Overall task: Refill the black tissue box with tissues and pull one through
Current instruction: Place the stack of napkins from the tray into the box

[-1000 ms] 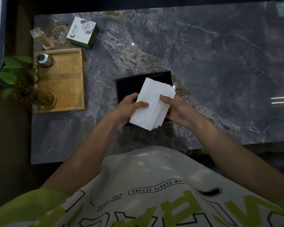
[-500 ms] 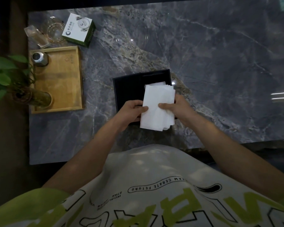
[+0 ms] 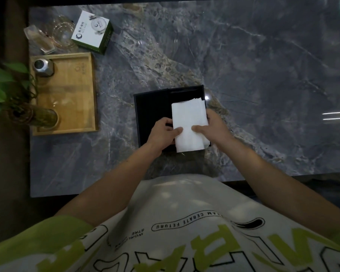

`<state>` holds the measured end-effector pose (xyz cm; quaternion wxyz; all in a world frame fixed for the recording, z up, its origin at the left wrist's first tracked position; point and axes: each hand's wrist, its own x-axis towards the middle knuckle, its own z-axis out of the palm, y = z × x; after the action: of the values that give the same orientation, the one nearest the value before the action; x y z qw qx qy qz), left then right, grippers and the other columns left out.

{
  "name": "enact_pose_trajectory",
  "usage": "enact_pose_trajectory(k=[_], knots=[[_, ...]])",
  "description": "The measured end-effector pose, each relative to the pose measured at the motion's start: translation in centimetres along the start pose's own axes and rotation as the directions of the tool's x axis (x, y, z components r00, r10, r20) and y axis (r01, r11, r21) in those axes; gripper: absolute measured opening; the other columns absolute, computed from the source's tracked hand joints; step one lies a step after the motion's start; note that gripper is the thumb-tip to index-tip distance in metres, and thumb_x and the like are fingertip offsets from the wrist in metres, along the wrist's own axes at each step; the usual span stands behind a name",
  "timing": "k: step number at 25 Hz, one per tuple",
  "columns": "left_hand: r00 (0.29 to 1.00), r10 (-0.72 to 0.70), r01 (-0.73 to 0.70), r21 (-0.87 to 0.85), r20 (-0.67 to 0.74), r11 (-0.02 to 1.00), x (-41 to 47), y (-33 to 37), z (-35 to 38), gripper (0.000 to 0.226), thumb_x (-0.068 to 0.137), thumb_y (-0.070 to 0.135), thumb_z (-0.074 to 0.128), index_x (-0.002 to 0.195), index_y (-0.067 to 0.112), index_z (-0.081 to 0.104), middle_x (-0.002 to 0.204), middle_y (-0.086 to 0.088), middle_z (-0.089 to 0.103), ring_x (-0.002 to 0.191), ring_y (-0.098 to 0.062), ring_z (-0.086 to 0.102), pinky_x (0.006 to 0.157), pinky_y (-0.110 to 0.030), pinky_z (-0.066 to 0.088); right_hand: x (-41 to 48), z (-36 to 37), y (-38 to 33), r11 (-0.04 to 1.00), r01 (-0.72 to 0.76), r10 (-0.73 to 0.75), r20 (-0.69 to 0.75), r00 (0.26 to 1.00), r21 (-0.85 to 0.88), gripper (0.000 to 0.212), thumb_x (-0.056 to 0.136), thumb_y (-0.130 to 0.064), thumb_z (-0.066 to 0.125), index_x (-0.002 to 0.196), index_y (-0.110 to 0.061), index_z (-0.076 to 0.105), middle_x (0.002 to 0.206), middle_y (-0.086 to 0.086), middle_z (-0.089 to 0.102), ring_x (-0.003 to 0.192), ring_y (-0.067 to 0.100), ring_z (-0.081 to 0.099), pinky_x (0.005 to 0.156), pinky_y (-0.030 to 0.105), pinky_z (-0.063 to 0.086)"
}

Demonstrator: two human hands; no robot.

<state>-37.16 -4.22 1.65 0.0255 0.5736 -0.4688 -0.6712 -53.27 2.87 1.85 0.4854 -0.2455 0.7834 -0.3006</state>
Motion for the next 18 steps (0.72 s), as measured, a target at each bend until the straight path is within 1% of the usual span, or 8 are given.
enact_pose_trajectory(k=[3, 5, 7, 9, 11, 13, 15, 18], knots=[[0.996, 0.07, -0.063, 0.107, -0.063, 0.992, 0.3, 0.6, 0.5, 0.051, 0.088, 0.018, 0.065, 0.132, 0.021, 0.038, 0.11, -0.011, 0.064, 0.098, -0.025, 0.066, 0.084, -0.043, 0.057, 1.1, -0.3, -0.6, 0.989, 0.021, -0.032, -0.071, 0.997, -0.146, 0.05, 0.081, -0.012, 0.073, 0.125, -0.01, 0.049, 0.118, 0.003, 0.059, 0.102, 0.019, 0.056, 0.082, 0.03, 0.044], [0.988, 0.139, -0.126, 0.175, -0.062, 0.976, 0.4, 0.9, 0.8, 0.049, 0.089, 0.009, 0.056, 0.132, 0.021, 0.036, 0.112, -0.009, 0.062, 0.097, -0.022, 0.064, 0.077, -0.035, 0.057, 1.7, -0.2, -0.8, 0.967, 0.063, -0.089, -0.094, 0.992, -0.245, 0.05, 0.081, -0.013, 0.071, 0.126, -0.009, 0.048, 0.12, 0.007, 0.06, 0.104, 0.022, 0.057, 0.079, 0.028, 0.041], [0.986, 0.169, -0.162, 0.252, -0.008, 0.954, 0.5, 1.2, 1.2, 0.043, 0.089, 0.005, 0.05, 0.13, 0.017, 0.043, 0.12, -0.009, 0.058, 0.102, -0.022, 0.061, 0.072, -0.027, 0.053, 2.1, 0.0, -0.8, 0.939, 0.095, -0.13, -0.086, 0.988, -0.331, 0.049, 0.082, -0.014, 0.067, 0.126, -0.009, 0.047, 0.12, 0.01, 0.062, 0.105, 0.027, 0.059, 0.077, 0.031, 0.044], [0.983, 0.17, -0.181, 0.378, 0.062, 0.908, 0.8, 1.4, 1.7, 0.043, 0.091, 0.008, 0.049, 0.134, 0.014, 0.047, 0.133, -0.011, 0.05, 0.116, -0.026, 0.055, 0.081, -0.024, 0.047, 2.5, 0.3, -0.7, 0.905, 0.114, -0.151, -0.058, 0.987, -0.411, 0.049, 0.083, -0.015, 0.064, 0.128, -0.011, 0.045, 0.117, 0.013, 0.062, 0.101, 0.031, 0.061, 0.076, 0.038, 0.051], [0.981, 0.16, -0.192, 0.49, 0.108, 0.85, 1.1, 1.3, 2.2, 0.046, 0.094, 0.01, 0.049, 0.139, 0.007, 0.043, 0.141, -0.014, 0.042, 0.125, -0.027, 0.048, 0.088, -0.019, 0.037, 2.8, 0.6, -0.7, 0.86, 0.143, -0.181, -0.031, 0.983, -0.49, 0.051, 0.084, -0.015, 0.061, 0.131, -0.01, 0.043, 0.116, 0.016, 0.062, 0.099, 0.033, 0.061, 0.072, 0.037, 0.051], [0.98, 0.138, -0.196, 0.547, 0.146, 0.814, 1.7, 1.2, 2.7, 0.04, 0.094, 0.009, 0.048, 0.134, 0.001, 0.046, 0.137, -0.019, 0.041, 0.123, -0.029, 0.046, 0.084, -0.014, 0.033, 3.3, 0.8, -0.7, 0.823, 0.168, -0.202, -0.004, 0.979, -0.543, 0.052, 0.084, -0.013, 0.059, 0.133, -0.008, 0.041, 0.115, 0.018, 0.061, 0.097, 0.035, 0.061, 0.069, 0.035, 0.048], [0.977, 0.114, -0.2, 0.592, 0.18, 0.78, 1.9, 1.1, 3.0, 0.031, 0.093, 0.006, 0.048, 0.123, -0.001, 0.052, 0.129, -0.022, 0.043, 0.116, -0.032, 0.048, 0.082, -0.017, 0.034, 3.6, 1.0, -0.5, 0.798, 0.185, -0.206, 0.029, 0.978, -0.574, 0.055, 0.085, -0.012, 0.056, 0.137, -0.008, 0.038, 0.112, 0.02, 0.061, 0.094, 0.035, 0.061, 0.066, 0.034, 0.047], [0.974, 0.066, -0.191, 0.635, 0.216, 0.749, 2.4, 1.3, 3.1, 0.031, 0.092, 0.006, 0.046, 0.122, -0.002, 0.05, 0.132, -0.023, 0.039, 0.115, -0.032, 0.047, 0.086, -0.021, 0.035, 4.0, 1.2, -0.5, 0.76, 0.188, -0.185, 0.07, 0.98, -0.622, 0.061, 0.087, -0.012, 0.055, 0.143, -0.01, 0.031, 0.109, 0.021, 0.061, 0.091, 0.037, 0.061, 0.066, 0.036, 0.049]])
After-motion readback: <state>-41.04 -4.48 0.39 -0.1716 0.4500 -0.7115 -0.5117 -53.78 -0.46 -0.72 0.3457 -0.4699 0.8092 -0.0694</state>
